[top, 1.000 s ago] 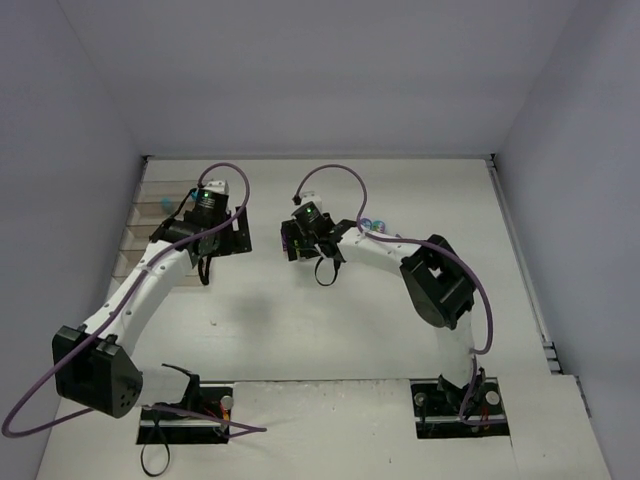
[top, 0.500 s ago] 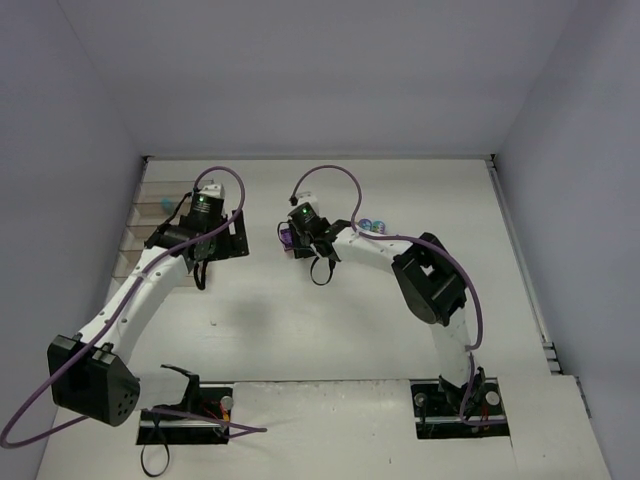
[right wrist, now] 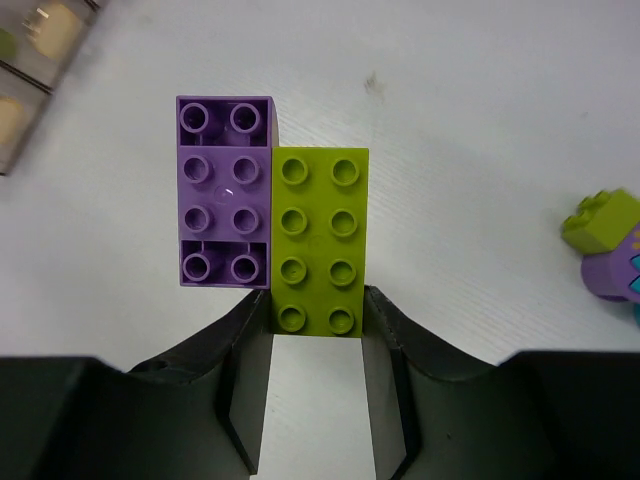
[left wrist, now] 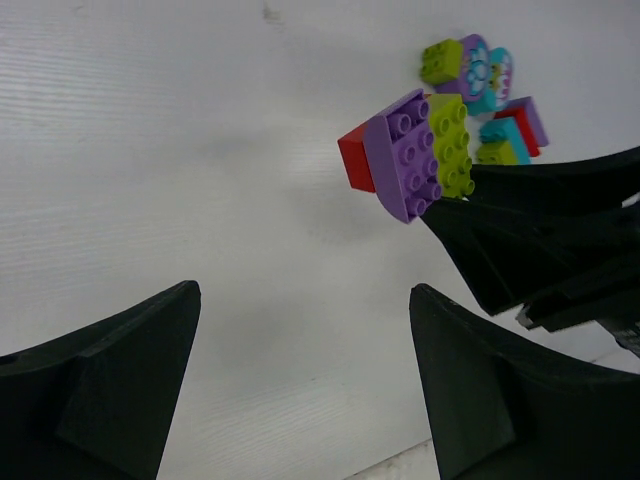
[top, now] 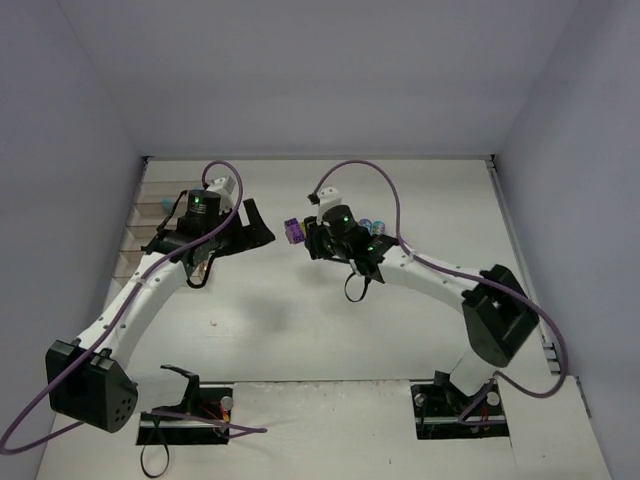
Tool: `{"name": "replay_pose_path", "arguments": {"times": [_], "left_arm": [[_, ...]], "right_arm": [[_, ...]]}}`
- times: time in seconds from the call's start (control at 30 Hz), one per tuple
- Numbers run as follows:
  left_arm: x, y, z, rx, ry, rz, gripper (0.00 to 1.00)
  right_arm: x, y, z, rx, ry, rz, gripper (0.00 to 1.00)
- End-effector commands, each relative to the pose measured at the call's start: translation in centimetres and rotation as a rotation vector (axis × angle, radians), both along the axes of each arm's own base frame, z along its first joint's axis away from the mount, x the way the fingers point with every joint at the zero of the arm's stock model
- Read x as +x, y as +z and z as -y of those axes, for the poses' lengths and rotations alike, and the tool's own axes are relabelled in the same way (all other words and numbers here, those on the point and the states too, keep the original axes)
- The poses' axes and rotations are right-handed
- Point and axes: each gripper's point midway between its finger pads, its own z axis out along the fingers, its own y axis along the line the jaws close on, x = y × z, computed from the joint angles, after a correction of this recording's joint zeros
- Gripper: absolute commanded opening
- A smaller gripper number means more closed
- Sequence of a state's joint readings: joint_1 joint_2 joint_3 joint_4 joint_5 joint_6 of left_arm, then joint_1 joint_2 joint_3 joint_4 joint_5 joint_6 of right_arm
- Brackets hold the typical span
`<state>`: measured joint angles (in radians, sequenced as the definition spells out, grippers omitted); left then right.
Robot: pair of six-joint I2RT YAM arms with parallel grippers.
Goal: Sort the legos into containers by color
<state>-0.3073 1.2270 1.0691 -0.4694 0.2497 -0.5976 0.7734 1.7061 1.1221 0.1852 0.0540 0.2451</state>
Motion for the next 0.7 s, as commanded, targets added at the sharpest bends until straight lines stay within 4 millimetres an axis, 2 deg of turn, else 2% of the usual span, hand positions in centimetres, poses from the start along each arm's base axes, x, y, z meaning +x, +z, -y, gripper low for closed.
{"name": "replay_pose_path", "arguments": {"times": [0.0, 0.03, 0.13, 0.3, 0.43, 0.67], "left_arm": [[1.8, 5.0, 3.2, -0.201, -0.063, 0.127, 0.79], [1.9, 5.4, 3.6, -0.232, -0.064, 0.125, 0.79], [2.2, 7.0, 4.9, -0.315, -0.094, 0.155, 0.79], [2.4, 9.3, 6.6, -0.408, -0.152, 0.208, 0.79], [2.2, 9.5, 7.6, -0.422, -0.188, 0.219, 0.79], [2.5, 8.4, 9.2, -0.416, -0.211, 0.195, 0.79]], "right_arm": [[0.3, 8.1, -0.9, 0.166, 0.060, 0.204, 0.00], [-0.1, 9.5, -0.7, 0.191, 0.068, 0.231, 0.00], [-1.2, 10.7, -0.2, 0.221, 0.088, 0.248, 0.00], [-1.8, 12.1, 0.9, 0.255, 0.086, 0.274, 0.00], [-2.2, 13.0, 1.0, 0.277, 0.100, 0.287, 0.00], [-2.4, 13.9, 0.9, 0.299, 0.113, 0.297, 0.00]]}}
